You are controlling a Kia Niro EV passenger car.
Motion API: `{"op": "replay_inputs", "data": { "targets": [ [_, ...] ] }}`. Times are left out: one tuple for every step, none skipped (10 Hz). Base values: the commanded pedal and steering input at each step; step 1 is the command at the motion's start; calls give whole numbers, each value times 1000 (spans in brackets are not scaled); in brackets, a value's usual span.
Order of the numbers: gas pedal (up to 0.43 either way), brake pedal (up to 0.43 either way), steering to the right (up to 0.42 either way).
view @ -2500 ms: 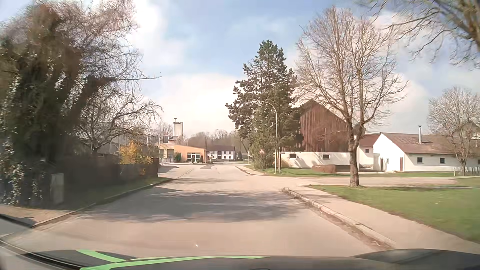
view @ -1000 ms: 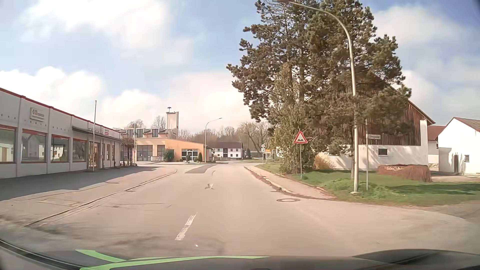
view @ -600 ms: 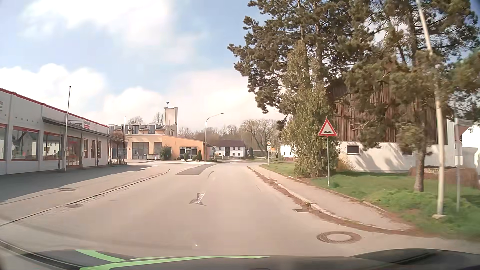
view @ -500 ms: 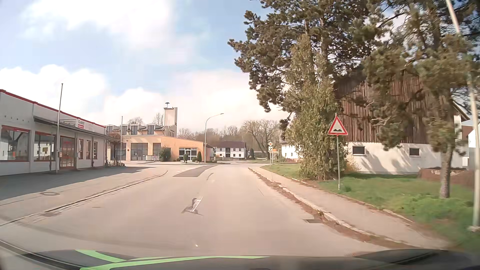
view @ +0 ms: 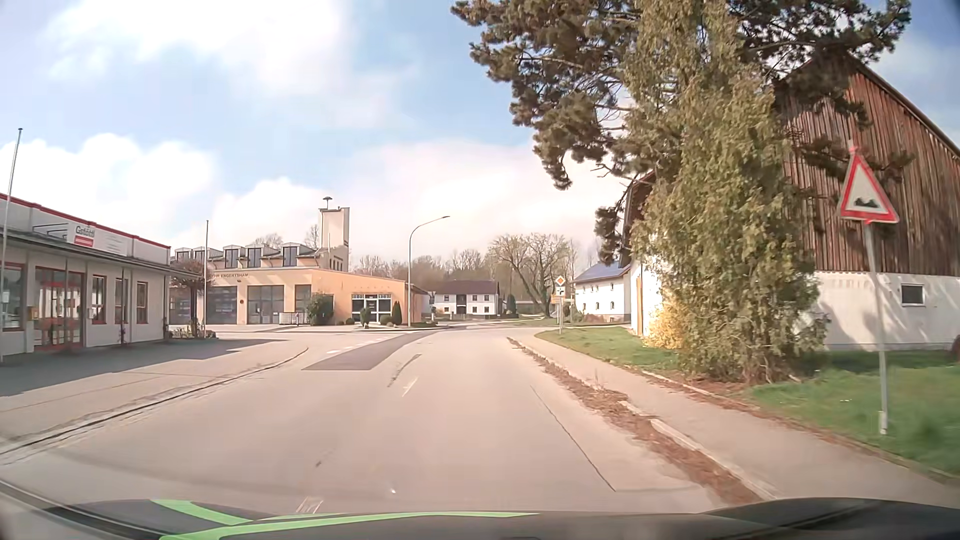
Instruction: Follow the waypoints while adhering to traffic rules and regulations
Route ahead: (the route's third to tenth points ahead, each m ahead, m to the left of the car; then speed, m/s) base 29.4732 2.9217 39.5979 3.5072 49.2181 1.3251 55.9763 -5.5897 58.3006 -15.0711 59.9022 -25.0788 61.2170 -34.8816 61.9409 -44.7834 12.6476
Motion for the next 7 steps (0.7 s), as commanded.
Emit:
{"op": "replay_inputs", "data": {
  "targets": [
    [8, 0, -7],
    [0, 0, -8],
    [0, 0, -8],
    [0, 0, -8],
    [0, 0, -8],
    [0, 0, -8],
    [0, 0, -8]
  ]
}}
